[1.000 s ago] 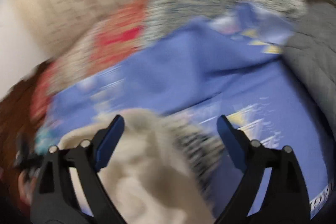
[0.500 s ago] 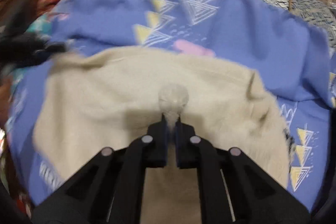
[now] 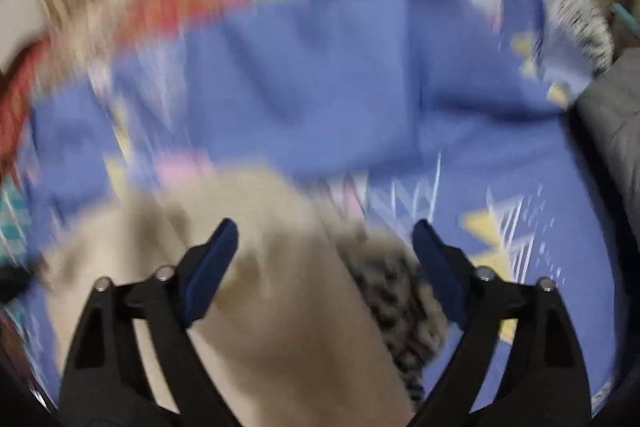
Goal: Fold large clothes
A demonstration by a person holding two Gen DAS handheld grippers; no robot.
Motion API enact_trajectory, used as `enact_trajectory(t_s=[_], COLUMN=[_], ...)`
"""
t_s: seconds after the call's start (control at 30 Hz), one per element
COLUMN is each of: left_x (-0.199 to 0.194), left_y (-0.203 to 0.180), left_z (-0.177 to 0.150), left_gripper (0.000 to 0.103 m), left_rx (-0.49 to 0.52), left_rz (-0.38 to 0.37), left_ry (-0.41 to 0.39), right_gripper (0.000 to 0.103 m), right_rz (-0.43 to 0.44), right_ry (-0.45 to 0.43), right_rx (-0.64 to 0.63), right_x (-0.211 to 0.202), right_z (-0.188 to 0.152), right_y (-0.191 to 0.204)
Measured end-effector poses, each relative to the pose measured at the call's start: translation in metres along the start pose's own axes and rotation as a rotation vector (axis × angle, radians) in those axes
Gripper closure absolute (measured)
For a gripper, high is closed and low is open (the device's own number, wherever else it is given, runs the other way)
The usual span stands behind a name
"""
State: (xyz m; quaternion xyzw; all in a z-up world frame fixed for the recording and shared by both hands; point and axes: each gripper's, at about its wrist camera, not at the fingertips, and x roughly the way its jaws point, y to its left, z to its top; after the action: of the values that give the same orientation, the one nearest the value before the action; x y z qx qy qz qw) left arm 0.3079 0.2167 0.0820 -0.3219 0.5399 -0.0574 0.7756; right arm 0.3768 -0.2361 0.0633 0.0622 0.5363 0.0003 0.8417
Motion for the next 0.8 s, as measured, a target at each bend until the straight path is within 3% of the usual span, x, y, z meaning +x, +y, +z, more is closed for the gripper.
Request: enact_trajectory(t_s=[0.03,0.07,0.13,0.2,0.23,0.27,0.33,0.37,0.43,0.47,0.53,0.63,0.73,0.8], left_x=[0.002,0.003,0.003,0.003,0.005,0.007,0.009,0.008,0.004,0.001,-0.007,-0.033,-0.061,-0.074], left_y=[-0.004,-0.006,-0.014,-0.018,-0.019,-0.019,-0.017,-0.017,-0.017,-0.015,-0.012,-0.013,-0.013,-0.014], left_z=[-0.002,-0.003,-0.004,-0.003,-0.002,-0.002,-0.002,-0.002,-0.002,-0.001,0.002,0.008,0.013,0.012], left_gripper=[0.058,0.058,0.058,0.058,0.058,0.058,0.058,0.058,0.058,0.058,0.057,0.057,0.057,0.056], left_rx=[0.012,0.023,0.059,0.073,0.067,0.056,0.041,0.043,0.064,0.063,0.043,0.019,-0.022,-0.054], left_rz=[0.003,0.007,0.022,0.042,0.055,0.064,0.066,0.063,0.078,0.084,0.061,-0.019,-0.084,-0.120], left_ry=[0.004,0.006,0.002,-0.008,-0.007,0.001,0.013,0.013,0.005,0.002,-0.010,-0.080,-0.174,-0.210], right_gripper=[0.088,0.095,0.095,0.094,0.094,0.091,0.071,0.059,0.038,0.033,0.033,0.033,0.033,0.033], right_rz=[-0.005,-0.026,-0.063,-0.153,-0.191,-0.243,-0.288,-0.326,-0.345,-0.316,-0.269,-0.095,0.084,0.242], right_ry=[0.016,-0.032,-0.224,-0.266,-0.243,-0.163,-0.050,-0.072,-0.195,-0.244,-0.313,-0.402,-0.358,-0.239], right_rx=[-0.037,-0.059,0.060,0.238,0.280,0.270,0.171,0.121,0.127,0.151,0.172,0.052,-0.095,-0.170], right_x=[0.005,-0.002,-0.038,-0.047,-0.042,-0.027,-0.010,-0.013,-0.041,-0.056,-0.077,-0.112,-0.113,-0.090], right_z=[-0.004,-0.009,-0.007,-0.003,-0.004,-0.003,-0.006,-0.010,-0.018,-0.020,-0.026,-0.031,-0.038,-0.042], right_y=[0.006,0.010,-0.012,-0.048,-0.060,-0.067,-0.062,-0.057,-0.052,-0.051,-0.046,0.001,0.054,0.088])
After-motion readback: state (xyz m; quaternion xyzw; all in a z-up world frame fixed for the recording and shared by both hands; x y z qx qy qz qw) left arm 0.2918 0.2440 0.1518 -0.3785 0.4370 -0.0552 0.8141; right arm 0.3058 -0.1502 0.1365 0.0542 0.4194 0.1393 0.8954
